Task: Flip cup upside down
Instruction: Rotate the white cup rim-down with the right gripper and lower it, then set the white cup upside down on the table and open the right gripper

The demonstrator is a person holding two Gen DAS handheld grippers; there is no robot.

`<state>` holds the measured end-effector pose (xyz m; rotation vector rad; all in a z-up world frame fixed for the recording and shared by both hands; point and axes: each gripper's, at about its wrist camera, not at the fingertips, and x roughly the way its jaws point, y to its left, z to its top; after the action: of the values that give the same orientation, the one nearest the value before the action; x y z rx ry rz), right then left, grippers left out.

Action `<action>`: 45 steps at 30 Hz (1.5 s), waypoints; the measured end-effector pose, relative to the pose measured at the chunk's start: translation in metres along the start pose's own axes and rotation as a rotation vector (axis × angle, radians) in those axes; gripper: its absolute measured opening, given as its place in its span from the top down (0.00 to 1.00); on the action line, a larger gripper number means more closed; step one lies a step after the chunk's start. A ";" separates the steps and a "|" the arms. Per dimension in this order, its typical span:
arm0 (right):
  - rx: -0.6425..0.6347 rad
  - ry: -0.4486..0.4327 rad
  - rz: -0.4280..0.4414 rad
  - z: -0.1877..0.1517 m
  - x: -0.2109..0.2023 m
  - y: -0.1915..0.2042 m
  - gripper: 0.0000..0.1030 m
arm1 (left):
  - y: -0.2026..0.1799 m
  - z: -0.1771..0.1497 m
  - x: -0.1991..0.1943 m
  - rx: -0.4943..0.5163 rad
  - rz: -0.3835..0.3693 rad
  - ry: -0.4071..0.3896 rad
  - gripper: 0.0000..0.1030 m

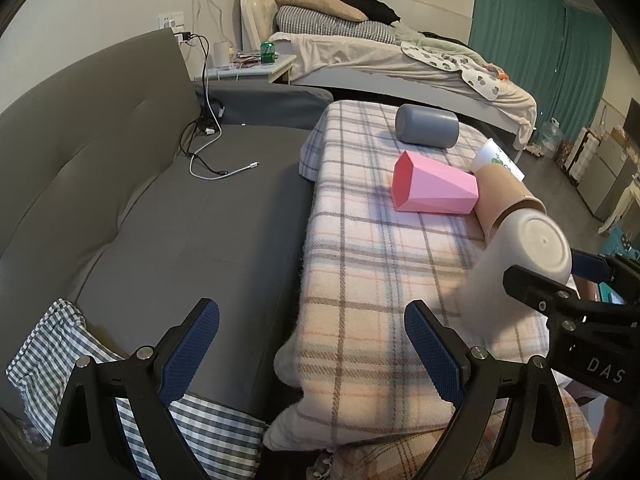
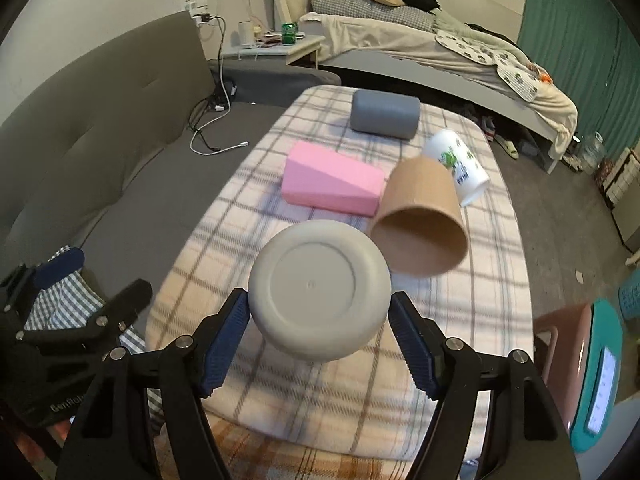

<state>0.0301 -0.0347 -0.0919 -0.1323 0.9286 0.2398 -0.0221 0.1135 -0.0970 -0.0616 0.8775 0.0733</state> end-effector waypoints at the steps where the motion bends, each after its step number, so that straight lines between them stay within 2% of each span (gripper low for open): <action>1: -0.007 0.005 0.002 0.001 0.002 0.001 0.31 | 0.001 0.000 0.001 -0.003 -0.001 0.002 0.06; 14: 0.014 0.000 0.026 0.003 0.006 -0.006 0.31 | 0.004 0.001 0.001 -0.006 -0.006 0.001 0.06; 24: 0.075 0.001 0.058 -0.016 0.003 -0.023 0.31 | -0.008 0.001 -0.008 0.013 -0.006 -0.015 0.06; 26: 0.085 -0.005 0.071 -0.016 0.001 -0.025 0.26 | -0.010 0.002 -0.013 0.017 -0.006 -0.022 0.06; 28: 0.078 -0.023 0.078 -0.014 -0.005 -0.023 0.19 | -0.013 0.004 -0.021 0.026 0.000 -0.036 0.06; 35: 0.085 -0.156 0.068 -0.010 -0.053 -0.034 0.12 | -0.030 0.014 -0.066 0.046 0.007 -0.137 0.06; 39: 0.121 -0.233 0.050 -0.018 -0.086 -0.049 0.00 | -0.048 0.015 -0.093 0.083 -0.001 -0.191 0.06; 45: 0.142 -0.297 0.027 -0.035 -0.122 -0.070 0.00 | -0.075 0.012 -0.118 0.136 0.033 -0.233 0.06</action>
<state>-0.0486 -0.1282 -0.0132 0.0464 0.6498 0.2109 -0.0812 0.0354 0.0035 0.0870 0.6486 0.0506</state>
